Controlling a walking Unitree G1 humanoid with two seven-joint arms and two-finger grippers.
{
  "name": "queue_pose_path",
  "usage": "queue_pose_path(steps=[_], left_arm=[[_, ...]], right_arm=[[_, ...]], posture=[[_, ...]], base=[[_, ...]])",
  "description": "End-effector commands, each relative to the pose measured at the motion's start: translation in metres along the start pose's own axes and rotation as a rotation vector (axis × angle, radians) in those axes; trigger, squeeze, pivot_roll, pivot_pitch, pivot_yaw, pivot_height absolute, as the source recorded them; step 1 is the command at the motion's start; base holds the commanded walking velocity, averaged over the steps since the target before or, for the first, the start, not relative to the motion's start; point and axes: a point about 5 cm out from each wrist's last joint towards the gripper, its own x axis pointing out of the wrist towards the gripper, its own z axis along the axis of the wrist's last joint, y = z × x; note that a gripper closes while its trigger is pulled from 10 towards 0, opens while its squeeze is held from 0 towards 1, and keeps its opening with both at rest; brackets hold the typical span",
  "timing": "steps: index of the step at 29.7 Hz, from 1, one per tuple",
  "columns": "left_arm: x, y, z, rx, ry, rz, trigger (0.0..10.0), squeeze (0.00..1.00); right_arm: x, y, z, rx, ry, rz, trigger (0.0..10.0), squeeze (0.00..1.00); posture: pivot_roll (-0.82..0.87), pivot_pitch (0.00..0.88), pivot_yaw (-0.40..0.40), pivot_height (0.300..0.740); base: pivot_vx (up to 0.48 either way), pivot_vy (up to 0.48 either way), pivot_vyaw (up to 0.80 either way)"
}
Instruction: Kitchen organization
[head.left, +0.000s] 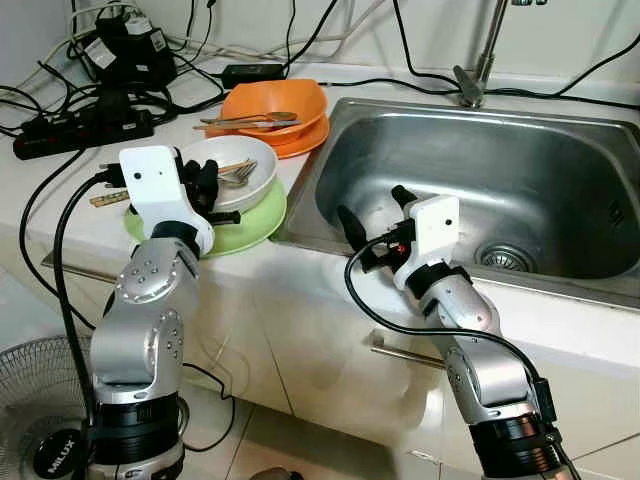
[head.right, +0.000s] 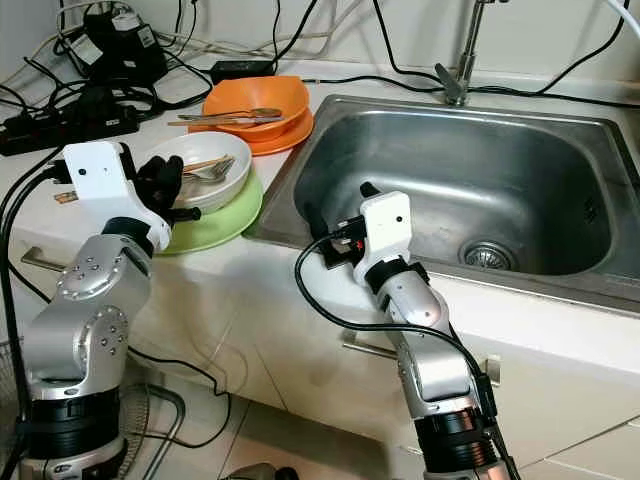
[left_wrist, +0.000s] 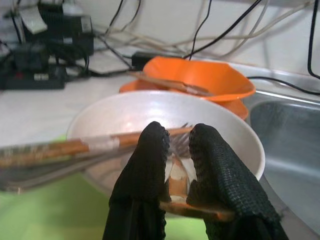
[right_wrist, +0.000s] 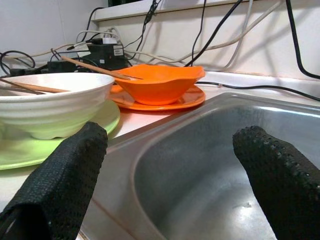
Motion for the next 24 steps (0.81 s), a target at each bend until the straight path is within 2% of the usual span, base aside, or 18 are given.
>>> queue_pose_path(steps=[1, 5, 6, 8, 15, 24], left_arm=[[0.0, -0.001, 0.002, -0.017, 0.02, 0.0, 0.0, 0.0], [0.0, -0.008, 0.011, -0.066, 0.061, -0.055, 0.0, 0.0], [0.0, -0.008, 0.011, -0.066, 0.061, -0.055, 0.0, 0.0], [-0.001, -0.01, 0.024, -0.06, 0.062, -0.096, 0.0, 0.0], [-0.004, -0.006, 0.035, -0.04, 0.069, -0.118, 0.0, 0.0], [-0.017, 0.004, 0.038, 0.074, 0.2, -0.231, 0.0, 0.0]], right_arm=[[0.001, 0.001, 0.002, -0.001, -0.008, 0.004, 10.0, 0.0], [0.001, 0.0, 0.002, -0.001, -0.01, 0.004, 10.0, 0.0], [0.001, 0.0, 0.002, -0.001, -0.01, 0.004, 10.0, 0.0], [0.001, 0.001, 0.002, 0.0, -0.008, 0.004, 10.0, 0.0], [0.002, 0.001, 0.002, 0.002, -0.008, 0.006, 10.0, 0.0], [0.004, 0.002, 0.001, 0.006, -0.01, 0.013, 10.0, 0.0]], posture=[[-0.03, 0.044, 0.104, 0.74], [-0.03, 0.044, 0.104, 0.74], [-0.03, 0.044, 0.104, 0.74], [-0.02, 0.045, 0.102, 0.74], [-0.01, 0.045, 0.099, 0.74], [0.0, 0.039, 0.096, 0.74]], base=[[0.0, 0.0, 0.0], [0.0, 0.0, 0.0], [0.0, 0.0, 0.0], [0.0, 0.0, 0.0], [0.0, 0.0, 0.0], [0.0, 0.0, 0.0]])
